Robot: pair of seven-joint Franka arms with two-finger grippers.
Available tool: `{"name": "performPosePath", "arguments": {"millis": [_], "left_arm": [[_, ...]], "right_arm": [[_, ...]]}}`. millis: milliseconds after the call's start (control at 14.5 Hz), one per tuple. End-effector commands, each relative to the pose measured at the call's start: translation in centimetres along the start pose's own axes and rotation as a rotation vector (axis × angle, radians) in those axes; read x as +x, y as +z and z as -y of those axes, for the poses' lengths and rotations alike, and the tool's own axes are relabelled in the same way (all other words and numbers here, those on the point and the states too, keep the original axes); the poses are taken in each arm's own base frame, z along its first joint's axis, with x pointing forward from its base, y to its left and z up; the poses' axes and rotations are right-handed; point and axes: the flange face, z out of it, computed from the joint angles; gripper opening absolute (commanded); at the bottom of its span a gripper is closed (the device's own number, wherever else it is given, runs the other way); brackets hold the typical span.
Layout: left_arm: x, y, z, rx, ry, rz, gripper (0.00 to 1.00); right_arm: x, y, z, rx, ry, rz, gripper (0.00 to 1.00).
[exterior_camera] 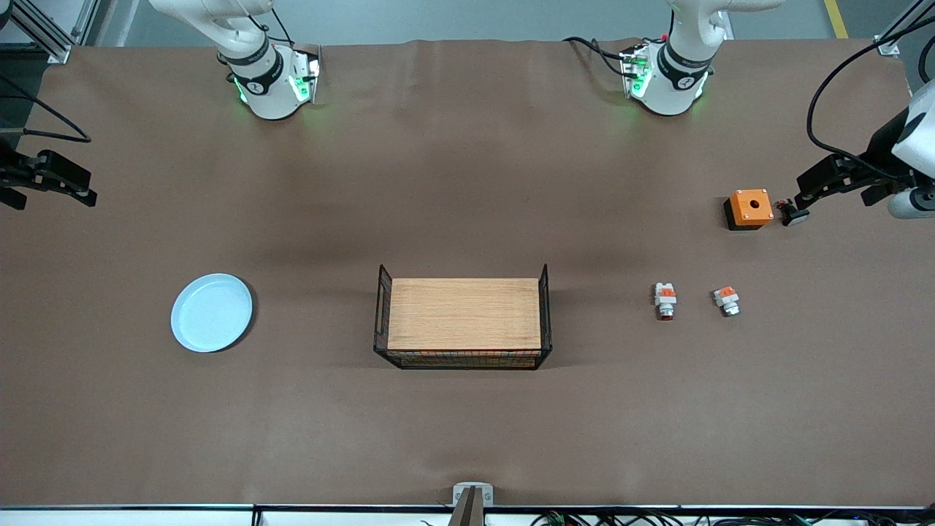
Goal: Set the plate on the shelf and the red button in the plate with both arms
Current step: 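Move the right gripper toward the blue plate while the left gripper reaches the buttons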
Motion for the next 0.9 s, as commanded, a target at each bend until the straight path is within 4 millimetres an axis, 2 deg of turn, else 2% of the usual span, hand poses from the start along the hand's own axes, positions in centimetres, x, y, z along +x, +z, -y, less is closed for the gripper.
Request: {"name": "performPosePath", "arguments": {"millis": [0,276,483,690,828], "left_arm": [[-0.2,-0.4,0.2,-0.007,0.0,0.009,1.0],[-0.1,-0.4,0.3,-0.01,0.0,0.008,1.0],[0.4,0.8,0.1,-0.017,-0.018,0.03,1.0],[1.1,3.2,-0.1,-0.036,-0.023,0.081,1.0],[1.5,6.0,-0.3,-0.033,-0.026,0.166,1.0]], "right_arm": [[0.2,-0.4,-0.3,-0.012,0.007,-0.008,1.0],[0.2,-0.4,-0.3,-0.01,0.008,-0.009,1.0],[1.1,0.7,-0.8,-0.003,0.017,-0.015,1.0],[2.5,3.5,-1.3,0.002,0.025,0.034,1.0],[3.0,4.7,-1.3,0.003,0.023,0.055,1.0]]}}
